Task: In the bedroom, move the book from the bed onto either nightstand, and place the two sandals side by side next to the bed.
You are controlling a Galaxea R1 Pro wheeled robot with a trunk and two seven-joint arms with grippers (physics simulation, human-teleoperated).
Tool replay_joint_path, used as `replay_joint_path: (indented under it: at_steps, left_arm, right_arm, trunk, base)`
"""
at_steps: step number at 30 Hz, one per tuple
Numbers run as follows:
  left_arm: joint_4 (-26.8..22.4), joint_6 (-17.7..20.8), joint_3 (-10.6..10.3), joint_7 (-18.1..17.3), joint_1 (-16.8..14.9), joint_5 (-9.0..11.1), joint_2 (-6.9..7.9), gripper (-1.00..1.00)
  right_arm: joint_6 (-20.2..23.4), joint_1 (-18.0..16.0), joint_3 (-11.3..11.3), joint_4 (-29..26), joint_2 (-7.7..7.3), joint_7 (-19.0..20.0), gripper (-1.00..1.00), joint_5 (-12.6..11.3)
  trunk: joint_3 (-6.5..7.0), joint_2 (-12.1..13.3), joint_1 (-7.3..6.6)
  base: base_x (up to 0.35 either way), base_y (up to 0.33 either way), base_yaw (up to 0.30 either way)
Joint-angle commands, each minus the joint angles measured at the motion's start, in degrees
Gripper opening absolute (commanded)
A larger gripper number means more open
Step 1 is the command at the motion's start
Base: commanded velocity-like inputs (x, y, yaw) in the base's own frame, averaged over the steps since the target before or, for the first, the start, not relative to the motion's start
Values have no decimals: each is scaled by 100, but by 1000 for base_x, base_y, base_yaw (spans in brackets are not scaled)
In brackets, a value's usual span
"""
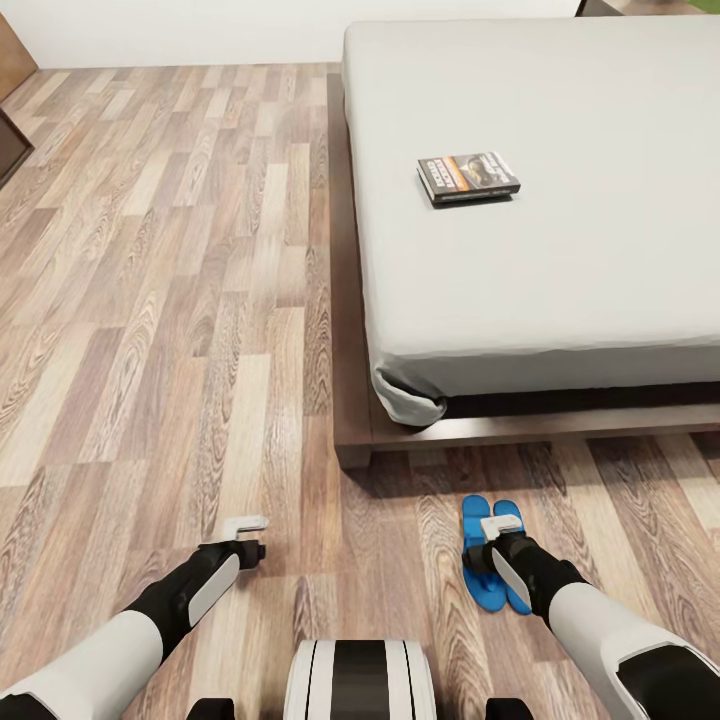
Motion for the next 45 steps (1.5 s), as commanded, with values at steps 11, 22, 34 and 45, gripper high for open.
replay_joint_path:
  at_steps: [11, 22, 34, 45]
  left_arm:
    - [-38, 16, -50, 190, -4, 67, 9, 100]
    - [-39, 16, -50, 194, -4, 67, 9, 100]
    - [-39, 16, -50, 199, -4, 67, 9, 100]
    - [-32, 15, -44, 200, -4, 67, 4, 100]
  right_arm:
    - [31, -1, 47, -15, -6, -23, 100, -59]
    - [31, -1, 47, -14, -6, -23, 100, -59]
    - [31, -1, 47, -15, -6, -18, 100, -59]
    - [31, -1, 47, -20, -6, -12, 100, -59]
  trunk:
    - [-3, -1, -1]
    - [-3, -1, -1]
    - [-3, -1, -1]
    - [240, 13, -29]
  base:
    - [0, 0, 0]
    - [0, 0, 0]
    - [0, 0, 0]
    - [0, 0, 0]
